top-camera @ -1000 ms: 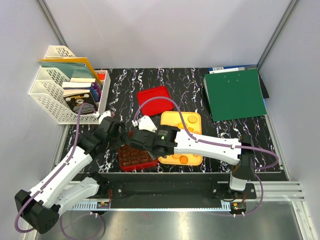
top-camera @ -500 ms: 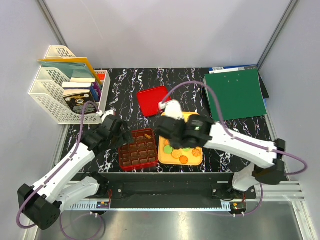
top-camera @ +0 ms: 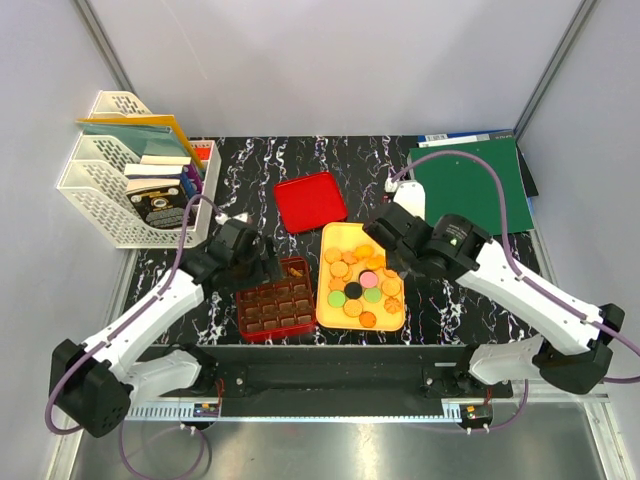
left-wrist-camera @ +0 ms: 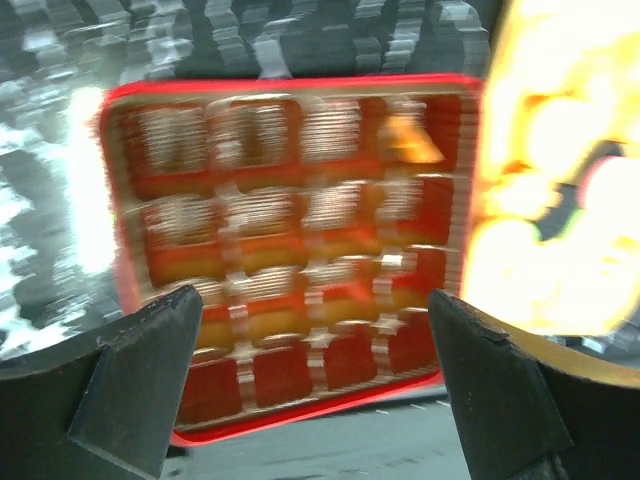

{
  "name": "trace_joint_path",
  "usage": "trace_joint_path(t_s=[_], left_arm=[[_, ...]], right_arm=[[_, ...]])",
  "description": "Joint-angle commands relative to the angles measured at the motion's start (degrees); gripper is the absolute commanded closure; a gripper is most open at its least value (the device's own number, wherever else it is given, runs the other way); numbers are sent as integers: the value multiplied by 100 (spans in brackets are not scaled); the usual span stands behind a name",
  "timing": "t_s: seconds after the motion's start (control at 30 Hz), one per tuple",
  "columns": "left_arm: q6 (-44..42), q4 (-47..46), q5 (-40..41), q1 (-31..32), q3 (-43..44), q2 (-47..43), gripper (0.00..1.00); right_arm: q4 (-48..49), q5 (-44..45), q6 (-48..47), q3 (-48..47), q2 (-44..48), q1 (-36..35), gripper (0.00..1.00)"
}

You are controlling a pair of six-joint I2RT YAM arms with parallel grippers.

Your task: Pack the cookies

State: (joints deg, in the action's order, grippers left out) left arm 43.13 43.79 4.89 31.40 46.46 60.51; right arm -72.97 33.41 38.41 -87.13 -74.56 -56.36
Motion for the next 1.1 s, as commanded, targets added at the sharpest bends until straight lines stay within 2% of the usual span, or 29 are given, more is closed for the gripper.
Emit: trace_joint_path(t_s=[0.0,0.1,0.17,0.23,0.27,0.33,0.43,0.47,0.5,0.6,0.77,1.07], left_arm=[[45,-1396,-1233,-2,609,345,1],[369,-2134,-2069,42,916,768,1],[476,-2304,-2308,208,1154,1164,1],[415,-2235,-2150,376,1523,1375,1],[363,-2174,-2063,411,1603,1384,1],[336,-1989,-1747,420,1621,1262,1],[187,-1516,-1053,411,1472,973,1],[204,-1061,-773,394,1384,893,1],[230,-822,-283,350,1323,831,1],[248,-232,-93,-27,901,533,1],[99,146,160,-274,242,6,1],[-200,332,179,-275,-154,189,1]], right_arm=[[318,-307,-18,170,354,11,83],[607,-641,-53,363,609,2,82],[556,-442,61,399,715,11,82],[144,-108,157,338,637,28,84],[-23,215,166,355,523,176,86],[-253,315,79,477,417,519,89],[71,35,-185,829,241,1424,95],[333,-122,-237,969,232,1600,96],[466,-228,-307,1040,223,1958,99],[784,-624,-291,1216,197,2365,100],[898,-730,-168,1418,179,2410,100],[1232,-968,113,1954,223,2419,100]])
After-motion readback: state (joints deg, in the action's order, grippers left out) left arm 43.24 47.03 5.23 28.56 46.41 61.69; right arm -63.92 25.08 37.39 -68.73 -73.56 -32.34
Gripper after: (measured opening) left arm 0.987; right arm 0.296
